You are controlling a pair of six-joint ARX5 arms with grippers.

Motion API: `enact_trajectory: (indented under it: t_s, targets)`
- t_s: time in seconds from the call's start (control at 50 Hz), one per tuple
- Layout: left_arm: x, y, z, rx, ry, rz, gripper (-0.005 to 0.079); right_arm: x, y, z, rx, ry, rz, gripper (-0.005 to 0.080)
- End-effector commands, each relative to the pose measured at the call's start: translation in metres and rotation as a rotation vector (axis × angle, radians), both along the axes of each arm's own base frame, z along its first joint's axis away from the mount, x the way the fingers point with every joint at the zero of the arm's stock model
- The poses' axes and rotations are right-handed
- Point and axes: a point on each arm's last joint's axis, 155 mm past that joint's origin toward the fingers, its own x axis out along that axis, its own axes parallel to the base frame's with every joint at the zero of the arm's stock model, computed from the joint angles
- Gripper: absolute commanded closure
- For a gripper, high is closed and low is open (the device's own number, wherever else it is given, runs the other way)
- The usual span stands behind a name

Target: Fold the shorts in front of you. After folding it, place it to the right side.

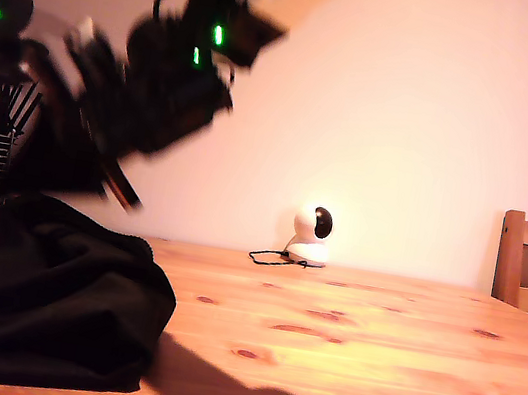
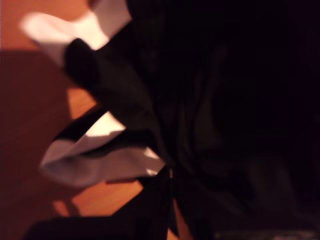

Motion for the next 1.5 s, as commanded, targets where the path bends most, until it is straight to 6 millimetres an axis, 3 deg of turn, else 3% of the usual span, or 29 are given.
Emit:
enact_trajectory:
  t_s: [0.0, 0.24, 0.44, 0.56, 0.68, 0.86, 1.04, 1.28, 1.48]
  targets:
    - [0.003, -0.001, 0.004, -0.001, -0.014, 0.015, 0.0762, 0.009, -0.006, -0.034, -0.069, -0.005, -0.037, 0.0765]
    - [0.029, -0.002, 0.02, -0.015, -0.155, 0.061, 0.0762, 0.023, -0.014, -0.05, -0.134, -0.035, -0.099, 0.0765]
    - [0.063, -0.026, 0.081, -0.181, -0.43, 0.058, 0.0762, 0.022, -0.015, -0.055, -0.139, -0.03, -0.095, 0.0765]
    - [0.065, -0.031, 0.117, -0.248, -0.56, 0.042, 0.0762, 0.023, -0.011, -0.052, -0.116, -0.035, -0.087, 0.0765]
    - [0.056, -0.03, 0.14, -0.308, -0.67, 0.04, 0.0762, 0.024, -0.009, -0.052, -0.109, -0.045, -0.09, 0.0765]
    - [0.032, -0.027, 0.14, -0.376, -0.759, 0.04, 0.0762, 0.029, -0.02, -0.065, -0.176, -0.064, -0.122, 0.0765]
    - [0.015, -0.026, 0.124, -0.411, -0.81, 0.037, 0.0762, 0.029, -0.034, -0.081, -0.256, -0.069, -0.145, 0.0765]
    - [0.001, -0.028, 0.115, -0.426, -0.812, 0.048, 0.0762, 0.022, -0.074, -0.119, -0.444, -0.084, -0.151, 0.0765]
    - [-0.001, -0.034, 0.118, -0.46, -0.813, 0.033, 0.0762, 0.024, -0.111, -0.13, -0.605, -0.114, -0.157, 0.0765]
